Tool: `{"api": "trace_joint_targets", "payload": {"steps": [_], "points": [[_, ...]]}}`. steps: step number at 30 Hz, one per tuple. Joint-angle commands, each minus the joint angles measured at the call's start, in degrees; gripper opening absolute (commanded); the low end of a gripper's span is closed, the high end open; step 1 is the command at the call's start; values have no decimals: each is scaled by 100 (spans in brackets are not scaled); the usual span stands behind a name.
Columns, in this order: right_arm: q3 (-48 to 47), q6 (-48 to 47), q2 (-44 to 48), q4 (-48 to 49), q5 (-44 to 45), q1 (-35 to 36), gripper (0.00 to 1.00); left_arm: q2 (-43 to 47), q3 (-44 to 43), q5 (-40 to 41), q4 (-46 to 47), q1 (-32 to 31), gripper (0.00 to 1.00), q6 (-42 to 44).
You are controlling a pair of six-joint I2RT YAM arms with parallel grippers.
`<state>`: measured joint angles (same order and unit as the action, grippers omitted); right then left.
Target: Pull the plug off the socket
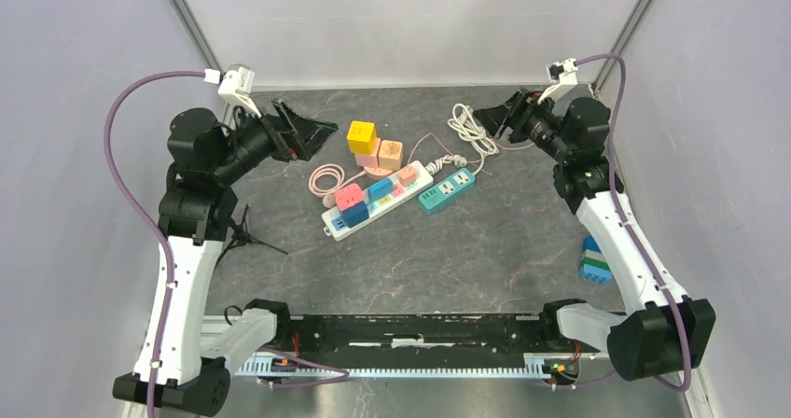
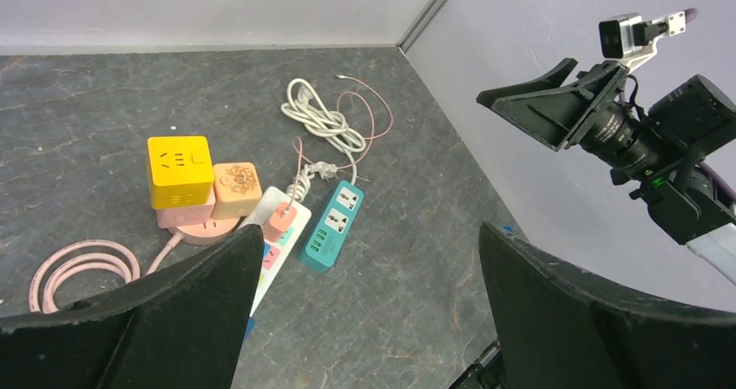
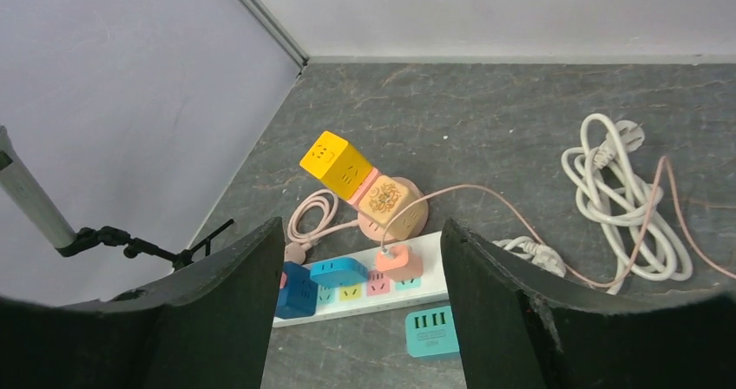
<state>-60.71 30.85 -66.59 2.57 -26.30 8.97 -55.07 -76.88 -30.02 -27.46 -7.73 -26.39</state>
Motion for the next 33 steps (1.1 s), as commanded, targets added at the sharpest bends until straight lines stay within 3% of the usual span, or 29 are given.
{"api": "trace_joint_targets", "payload": {"steps": [1,13,17,23,33], "points": [[-14,189,4,324,200,182,72,67,-163,163,40,26,100,-18],[-286,77,-503,-573,1586,1118,75,168,-13,301,244,26,100,-356],[-576,-7,-761,-1227,2898,1783,77,5,55,91,183,26,100,-497],[-772,335,-1310,-2081,5046,2778,85,-298,118,189,-638,17,100,-318],[-1326,599,-2685,-2221,5963,3876,89,237,1175,905,-813,-1,100,4]]}}
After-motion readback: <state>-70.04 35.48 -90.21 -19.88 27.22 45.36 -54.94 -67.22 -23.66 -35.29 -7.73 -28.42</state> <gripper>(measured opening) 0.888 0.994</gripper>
